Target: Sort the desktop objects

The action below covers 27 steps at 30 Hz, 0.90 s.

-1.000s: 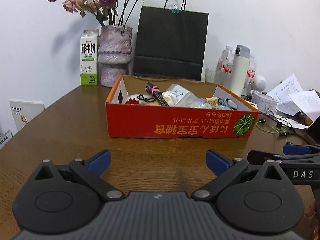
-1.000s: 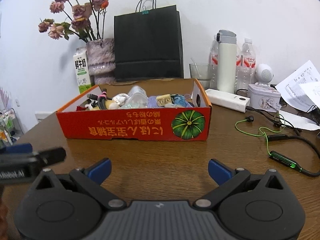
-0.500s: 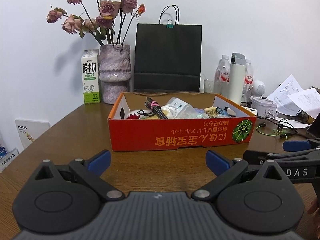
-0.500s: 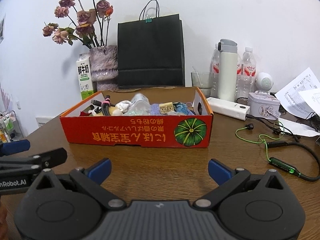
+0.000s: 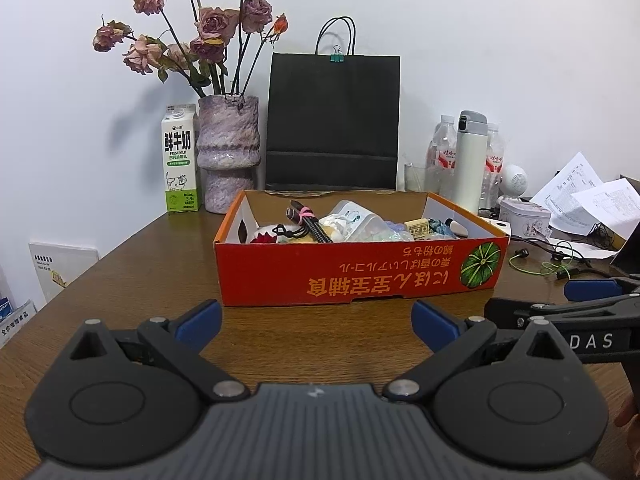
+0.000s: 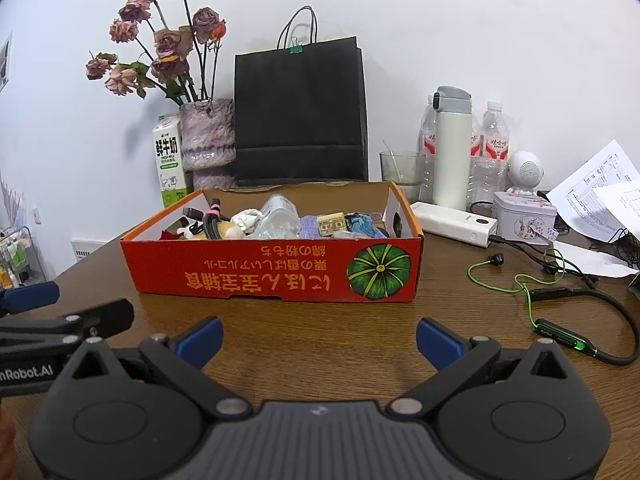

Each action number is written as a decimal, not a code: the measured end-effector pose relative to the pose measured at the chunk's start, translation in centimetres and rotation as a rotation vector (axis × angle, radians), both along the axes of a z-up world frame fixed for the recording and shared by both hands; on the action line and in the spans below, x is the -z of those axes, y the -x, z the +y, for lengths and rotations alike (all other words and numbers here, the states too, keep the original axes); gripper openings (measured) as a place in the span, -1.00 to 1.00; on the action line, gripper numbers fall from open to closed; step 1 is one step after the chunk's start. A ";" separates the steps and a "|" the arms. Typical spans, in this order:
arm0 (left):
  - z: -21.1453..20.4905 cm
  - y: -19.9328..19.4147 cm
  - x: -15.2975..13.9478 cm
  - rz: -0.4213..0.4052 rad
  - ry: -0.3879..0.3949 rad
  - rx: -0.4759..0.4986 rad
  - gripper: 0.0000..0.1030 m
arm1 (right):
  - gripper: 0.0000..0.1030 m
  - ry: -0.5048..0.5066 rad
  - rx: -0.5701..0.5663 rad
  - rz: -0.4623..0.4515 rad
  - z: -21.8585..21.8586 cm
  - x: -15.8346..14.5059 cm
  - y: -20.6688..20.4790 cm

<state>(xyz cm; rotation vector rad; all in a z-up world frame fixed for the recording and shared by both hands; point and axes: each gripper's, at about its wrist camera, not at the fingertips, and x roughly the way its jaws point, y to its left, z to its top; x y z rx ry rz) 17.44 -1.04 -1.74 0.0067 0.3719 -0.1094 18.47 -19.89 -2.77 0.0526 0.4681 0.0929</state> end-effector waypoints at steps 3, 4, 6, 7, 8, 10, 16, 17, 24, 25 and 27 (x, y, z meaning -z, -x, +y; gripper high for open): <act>0.0 0.0 0.0 -0.002 0.002 0.001 1.00 | 1.00 -0.001 0.000 0.000 0.0 0.0 0.0; 0.1 0.0 0.0 -0.002 0.002 0.001 1.00 | 1.00 -0.001 -0.001 -0.001 0.0 0.0 0.0; 0.0 0.0 0.0 -0.005 0.000 0.001 1.00 | 1.00 -0.001 0.000 -0.001 0.0 0.0 0.0; 0.0 0.1 0.0 -0.006 -0.001 0.000 1.00 | 1.00 -0.001 0.000 -0.001 0.0 0.0 0.0; 0.0 0.0 0.1 -0.005 -0.002 0.000 1.00 | 1.00 -0.001 -0.001 0.000 0.0 0.0 0.0; 0.0 0.0 0.1 -0.005 -0.001 -0.001 1.00 | 1.00 0.001 0.000 0.000 0.0 0.0 0.0; -0.1 0.0 0.1 -0.005 -0.001 -0.001 1.00 | 1.00 0.002 0.001 0.000 0.0 0.0 0.0; -0.1 0.0 0.1 -0.005 -0.001 -0.002 1.00 | 1.00 0.002 0.001 0.000 0.0 0.0 0.0; -0.1 0.0 0.1 -0.002 -0.004 -0.001 1.00 | 1.00 0.003 0.001 0.000 0.0 0.0 0.0; -0.1 -0.1 0.1 0.000 -0.005 -0.001 1.00 | 1.00 0.004 0.002 0.001 -0.1 0.0 0.0; -0.1 -0.1 0.1 -0.001 -0.005 -0.001 1.00 | 1.00 0.004 0.002 0.003 -0.1 0.0 0.0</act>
